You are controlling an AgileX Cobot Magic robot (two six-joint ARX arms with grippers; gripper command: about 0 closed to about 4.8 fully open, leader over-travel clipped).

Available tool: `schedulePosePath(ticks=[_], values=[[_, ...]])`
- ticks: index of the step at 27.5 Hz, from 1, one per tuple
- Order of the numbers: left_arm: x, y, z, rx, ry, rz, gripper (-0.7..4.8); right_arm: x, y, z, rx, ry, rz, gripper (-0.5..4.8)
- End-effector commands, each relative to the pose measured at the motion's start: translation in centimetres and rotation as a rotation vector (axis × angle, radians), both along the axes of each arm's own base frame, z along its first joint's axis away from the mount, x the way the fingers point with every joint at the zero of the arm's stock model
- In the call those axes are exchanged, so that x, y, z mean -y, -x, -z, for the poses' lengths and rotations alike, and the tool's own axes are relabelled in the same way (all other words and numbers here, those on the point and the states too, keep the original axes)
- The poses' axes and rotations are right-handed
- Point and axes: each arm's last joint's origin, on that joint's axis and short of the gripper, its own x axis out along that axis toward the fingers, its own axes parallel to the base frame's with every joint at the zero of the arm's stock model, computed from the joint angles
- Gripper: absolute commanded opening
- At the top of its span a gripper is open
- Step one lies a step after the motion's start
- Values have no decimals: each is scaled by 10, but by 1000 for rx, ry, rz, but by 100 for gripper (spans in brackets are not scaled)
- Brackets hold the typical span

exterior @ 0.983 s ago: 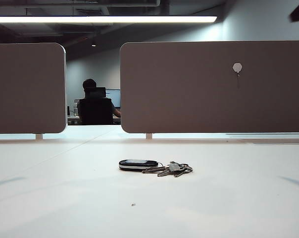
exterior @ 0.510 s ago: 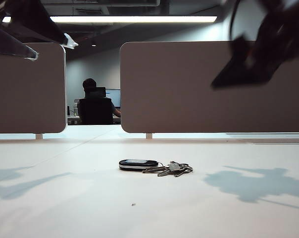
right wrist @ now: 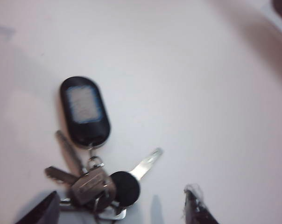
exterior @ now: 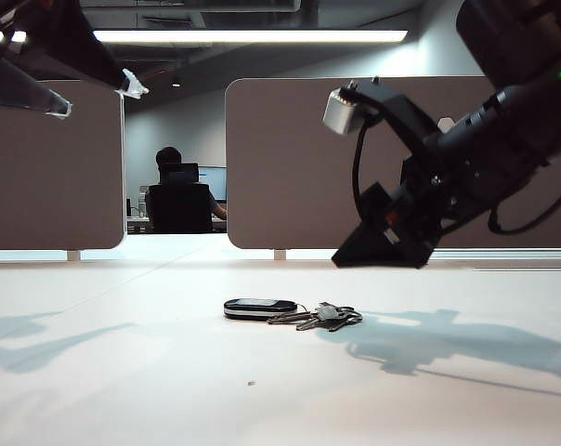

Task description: Hang the bunch of keys on the hook.

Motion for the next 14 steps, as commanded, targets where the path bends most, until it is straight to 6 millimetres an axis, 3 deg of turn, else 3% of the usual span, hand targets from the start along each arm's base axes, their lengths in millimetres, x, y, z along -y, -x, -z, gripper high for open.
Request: schedulePosePath(ticks=[1,14], values=[[0,-1,-2,13,0,-6,479,-2,1,1,-15,12,-10,340],[0,-1,-2,13,-1,-12,479,-4,-2,24,-21,143,-82,324]])
